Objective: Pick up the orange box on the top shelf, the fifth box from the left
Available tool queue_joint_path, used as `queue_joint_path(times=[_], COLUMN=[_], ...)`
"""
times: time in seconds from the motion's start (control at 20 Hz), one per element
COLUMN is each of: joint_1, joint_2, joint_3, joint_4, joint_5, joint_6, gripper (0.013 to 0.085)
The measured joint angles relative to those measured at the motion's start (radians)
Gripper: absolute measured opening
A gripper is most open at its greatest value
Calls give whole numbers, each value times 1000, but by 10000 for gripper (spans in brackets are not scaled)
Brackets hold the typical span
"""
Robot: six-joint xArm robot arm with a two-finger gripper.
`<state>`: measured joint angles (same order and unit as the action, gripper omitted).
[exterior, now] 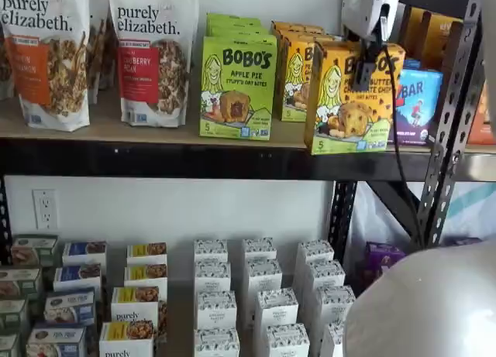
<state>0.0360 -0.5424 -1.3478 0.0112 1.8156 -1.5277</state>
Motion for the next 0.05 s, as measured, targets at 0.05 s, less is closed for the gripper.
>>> queue_joint_path(times=[0.05], joint_1=[4], joint_2=[-13], joint_3=[14], joint_4=[-5], joint_5=[1], joint_6=[2], gripper=[210])
